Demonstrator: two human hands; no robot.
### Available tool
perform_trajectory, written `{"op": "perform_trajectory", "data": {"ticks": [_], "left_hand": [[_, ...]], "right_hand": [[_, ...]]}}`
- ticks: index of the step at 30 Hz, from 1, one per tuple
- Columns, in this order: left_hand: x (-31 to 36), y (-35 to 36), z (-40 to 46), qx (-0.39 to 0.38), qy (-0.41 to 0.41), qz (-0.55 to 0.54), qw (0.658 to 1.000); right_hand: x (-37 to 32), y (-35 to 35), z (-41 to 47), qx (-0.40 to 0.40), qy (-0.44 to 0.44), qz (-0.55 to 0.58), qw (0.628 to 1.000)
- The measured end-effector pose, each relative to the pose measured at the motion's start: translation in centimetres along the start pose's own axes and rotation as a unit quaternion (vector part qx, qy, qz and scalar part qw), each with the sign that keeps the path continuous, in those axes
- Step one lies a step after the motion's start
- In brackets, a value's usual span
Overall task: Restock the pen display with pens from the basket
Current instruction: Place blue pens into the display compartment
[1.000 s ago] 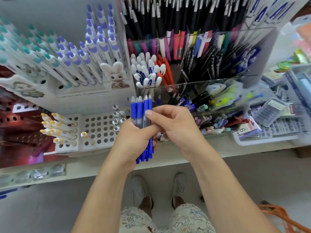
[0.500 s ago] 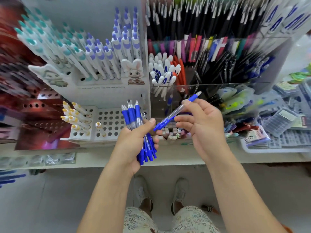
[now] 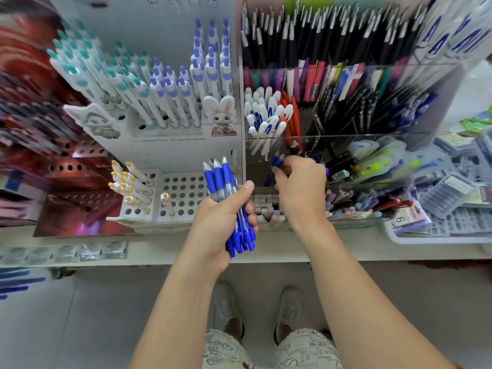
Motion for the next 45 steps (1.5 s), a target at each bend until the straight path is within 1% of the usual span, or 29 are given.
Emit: {"op": "perform_trajectory", "data": {"ticks": [8,11,12,13,14,15,16,17,18,22,25,26,27,30,31,33,35,37,39,42,43,45], "left_hand": [[0.3,1.1,0.5,-0.008,0.002,0.015,1.0],[0.4,1.6,0.8,-0.018,-0.001,0.023,1.0],[0.4,1.8,0.8,-0.027,-0.004,0.028,0.999],[0.5,2.1,0.8,-0.039,-0.006,0.035,0.999],[0.5,2.5,0.8,-0.056,-0.01,0.043,0.997],[0.5,2.9,0.8,-0.075,-0.016,0.053,0.996],[0.5,3.3,0.7,-0.094,-0.024,0.065,0.993],[0.3,3.6,0.6,-0.111,-0.034,0.078,0.99],[0.2,4.0,0.6,-0.122,-0.044,0.09,0.987],[-0.2,4.9,0.8,-0.137,-0.063,0.111,0.982],[-0.1,5.5,1.0,-0.141,-0.066,0.09,0.984],[-0.2,5.8,1.0,-0.136,-0.069,0.072,0.986],[-0.4,6.2,1.0,-0.127,-0.071,0.051,0.988],[-0.9,7.1,1.1,-0.106,-0.069,-0.018,0.992],[-0.9,7.4,1.1,-0.105,-0.066,-0.036,0.992],[-0.8,7.4,1.1,-0.094,-0.063,-0.067,0.991],[-0.7,6.8,1.3,-0.059,-0.063,-0.089,0.992],[-0.7,5.7,1.5,-0.023,-0.045,-0.066,0.997],[-0.7,4.5,1.7,0.006,-0.017,-0.018,1.0],[-0.5,3.0,1.9,0.018,0.006,0.021,1.0],[-0.4,2.6,2.0,0.018,0.013,0.028,0.999],[0.0,2.0,2.0,0.024,0.025,0.024,0.999]], "right_hand": [[0.1,-0.1,-0.2,-0.018,0.025,0.022,0.999],[-0.9,-2.3,-1.1,0.003,0.025,0.059,0.998],[-1.4,-3.4,-1.7,0.013,0.025,0.083,0.996],[-1.9,-4.4,-2.2,0.006,0.038,0.122,0.992],[-2.2,-5.0,-2.7,-0.03,0.069,0.177,0.981],[-2.3,-5.1,-3.3,-0.096,0.122,0.241,0.958],[-2.4,-4.9,-4.0,-0.169,0.184,0.311,0.917],[-2.3,-4.5,-4.6,-0.224,0.234,0.365,0.873],[-2.0,-4.1,-4.9,-0.254,0.259,0.389,0.847],[-0.3,-3.7,-4.0,-0.275,0.292,0.405,0.822],[-0.2,-3.9,-3.7,-0.321,0.301,0.447,0.779],[-0.4,-3.9,-3.6,-0.324,0.301,0.458,0.771],[-0.4,-4.0,-3.5,-0.309,0.302,0.465,0.772],[-0.7,-4.7,-3.1,-0.206,0.296,0.475,0.803],[-1.0,-4.9,-3.1,-0.183,0.292,0.482,0.805],[-1.2,-5.2,-2.9,-0.158,0.282,0.496,0.806],[-1.1,-5.4,-2.6,-0.126,0.272,0.504,0.81],[-1.0,-6.0,-2.0,-0.081,0.251,0.505,0.822],[-1.0,-6.8,-1.6,-0.026,0.204,0.516,0.832],[-0.6,-8.2,-1.1,0.056,0.125,0.488,0.862],[-0.5,-8.5,-1.0,0.073,0.102,0.47,0.874],[-0.4,-8.5,-0.8,0.081,0.074,0.435,0.894]]}}
Point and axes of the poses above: each hand's wrist, its own z-axis towards the middle knuckle, its own y-axis out of the palm, x = y × z, the point moved 5 cm from there along z, towards the middle knuckle, and after that the axes turned 5 degrees about y, right-handed, at the moved point
